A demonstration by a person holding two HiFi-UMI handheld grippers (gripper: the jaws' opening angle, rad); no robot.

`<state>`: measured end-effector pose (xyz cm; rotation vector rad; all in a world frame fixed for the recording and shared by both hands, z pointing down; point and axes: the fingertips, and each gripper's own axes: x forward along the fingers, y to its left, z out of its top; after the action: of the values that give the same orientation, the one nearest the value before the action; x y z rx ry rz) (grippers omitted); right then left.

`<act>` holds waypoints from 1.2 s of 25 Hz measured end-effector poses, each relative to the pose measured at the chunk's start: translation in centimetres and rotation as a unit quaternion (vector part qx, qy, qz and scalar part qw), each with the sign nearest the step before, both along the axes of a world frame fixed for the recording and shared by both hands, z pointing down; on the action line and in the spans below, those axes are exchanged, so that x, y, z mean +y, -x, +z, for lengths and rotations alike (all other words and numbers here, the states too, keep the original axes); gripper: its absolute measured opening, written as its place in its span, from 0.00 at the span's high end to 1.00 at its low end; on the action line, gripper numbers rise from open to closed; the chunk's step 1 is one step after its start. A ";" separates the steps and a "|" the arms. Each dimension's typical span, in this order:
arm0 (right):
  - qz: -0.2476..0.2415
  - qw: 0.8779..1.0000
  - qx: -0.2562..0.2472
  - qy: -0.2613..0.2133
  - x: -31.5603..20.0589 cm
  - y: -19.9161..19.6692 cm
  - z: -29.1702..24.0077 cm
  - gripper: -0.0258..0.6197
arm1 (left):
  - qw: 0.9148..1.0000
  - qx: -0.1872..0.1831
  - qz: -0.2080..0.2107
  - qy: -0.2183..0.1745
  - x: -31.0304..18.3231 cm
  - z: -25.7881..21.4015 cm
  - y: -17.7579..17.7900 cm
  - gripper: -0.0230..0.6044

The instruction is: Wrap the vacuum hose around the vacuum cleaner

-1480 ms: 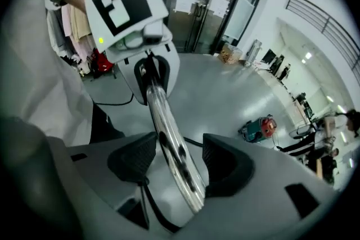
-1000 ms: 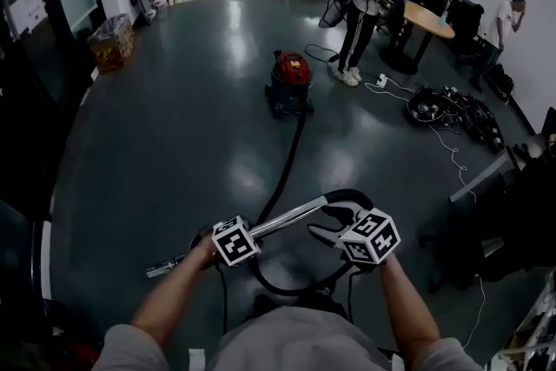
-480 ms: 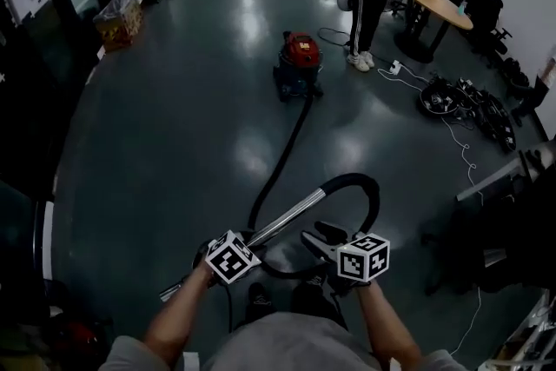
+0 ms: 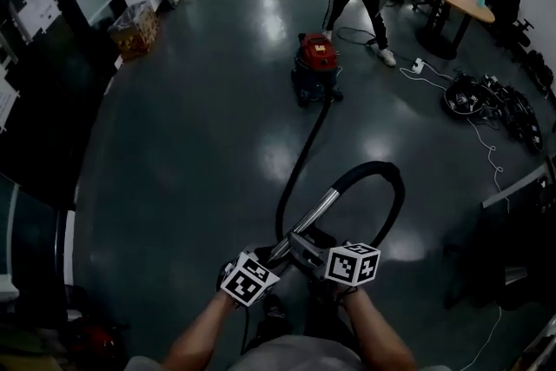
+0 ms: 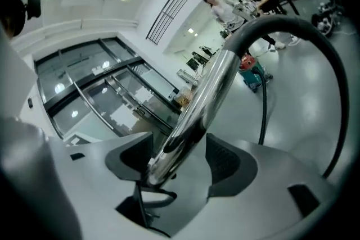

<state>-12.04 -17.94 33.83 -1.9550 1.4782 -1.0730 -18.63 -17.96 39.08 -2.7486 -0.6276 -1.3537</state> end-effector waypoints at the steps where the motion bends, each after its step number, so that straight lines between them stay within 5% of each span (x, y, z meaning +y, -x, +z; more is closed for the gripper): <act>1: 0.009 1.000 -0.017 -0.014 -0.4 -0.8 0.0 0.54 | 1.000 0.003 -0.005 0.000 0.1 0.0 -0.5 0.70; 10: 0.043 0.991 -0.078 -0.096 -2.4 -5.9 -0.8 0.54 | 1.000 0.019 -0.018 0.002 2.4 -1.4 -3.8 0.70; 14: 0.073 0.988 -0.100 -0.090 -2.0 -6.7 -0.7 0.71 | 1.000 0.018 -0.022 0.011 2.7 -1.8 -4.1 0.70; 19: 0.093 0.985 -0.124 -0.072 -0.8 -8.1 0.4 0.77 | 0.999 0.030 -0.031 0.015 3.8 -0.4 -5.4 0.70; 23: 0.080 0.990 -0.109 -0.045 0.3 -8.9 0.8 0.78 | 0.998 0.055 -0.026 -0.002 5.1 0.0 -6.5 0.70; 26: 0.068 0.993 -0.089 -0.033 0.6 -9.4 0.5 0.78 | 0.999 0.041 0.001 -0.018 5.3 0.4 -6.7 0.69; 30: 0.071 0.995 -0.062 -0.023 1.9 -10.8 0.1 0.78 | 0.999 0.022 0.031 -0.025 5.9 0.2 -7.0 0.54</act>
<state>-1.28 -16.03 33.95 -1.8948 1.2668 -1.0677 -11.66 -12.02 39.25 -2.6891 -0.6600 -1.2742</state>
